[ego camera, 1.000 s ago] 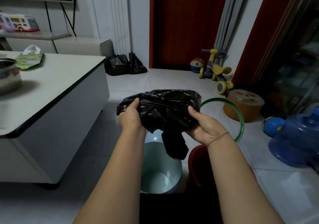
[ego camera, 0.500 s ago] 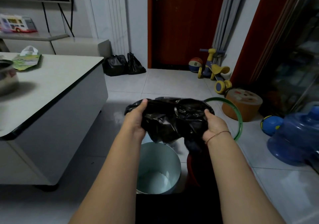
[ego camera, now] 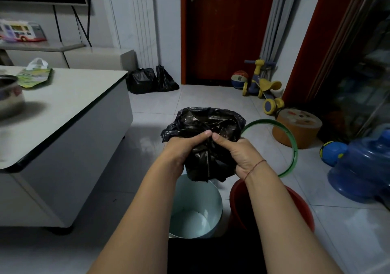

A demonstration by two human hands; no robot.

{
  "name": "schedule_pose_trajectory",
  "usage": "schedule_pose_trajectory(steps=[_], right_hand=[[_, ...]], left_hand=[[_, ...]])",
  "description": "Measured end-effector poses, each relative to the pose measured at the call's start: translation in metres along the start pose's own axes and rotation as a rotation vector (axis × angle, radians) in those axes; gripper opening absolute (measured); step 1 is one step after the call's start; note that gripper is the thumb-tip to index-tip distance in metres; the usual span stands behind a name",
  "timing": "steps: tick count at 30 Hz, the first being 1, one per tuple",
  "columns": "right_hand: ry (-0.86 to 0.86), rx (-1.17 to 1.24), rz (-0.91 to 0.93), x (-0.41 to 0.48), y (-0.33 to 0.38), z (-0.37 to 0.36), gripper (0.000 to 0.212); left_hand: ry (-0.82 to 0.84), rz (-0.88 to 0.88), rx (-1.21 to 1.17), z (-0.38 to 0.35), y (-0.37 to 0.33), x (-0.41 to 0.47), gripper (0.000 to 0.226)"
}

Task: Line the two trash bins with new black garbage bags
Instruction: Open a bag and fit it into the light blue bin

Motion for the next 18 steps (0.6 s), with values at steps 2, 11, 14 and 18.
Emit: schedule_pose_trajectory(steps=[2, 11, 14, 18], right_hand=[[-0.065, -0.031, 0.03, 0.004, 0.001, 0.006, 0.025], [-0.41, 0.171, -0.1, 0.012, -0.001, 0.048, 0.035], [-0.195, 0.118, -0.127, 0.008, -0.004, 0.025, 0.036], [-0.159, 0.029, -0.096, 0.009, -0.009, 0.009, 0.023]], left_hand=[[-0.141, -0.073, 0.003, 0.006, -0.001, 0.003, 0.031], [-0.771, -0.095, 0.212, 0.058, 0.001, 0.012, 0.013], [-0.477, -0.03, 0.14, 0.034, 0.007, 0.012, 0.022], [-0.245, 0.024, 0.062, 0.016, 0.008, 0.01, 0.024]])
Point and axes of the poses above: each hand's wrist, its own x-axis towards the middle knuckle, its own z-axis out of the back of the hand, y = z × x, the point moved 3 cm from there along x, towards the middle knuckle, and after that the axes turned 1 degree about -y, right-handed, at the moved point
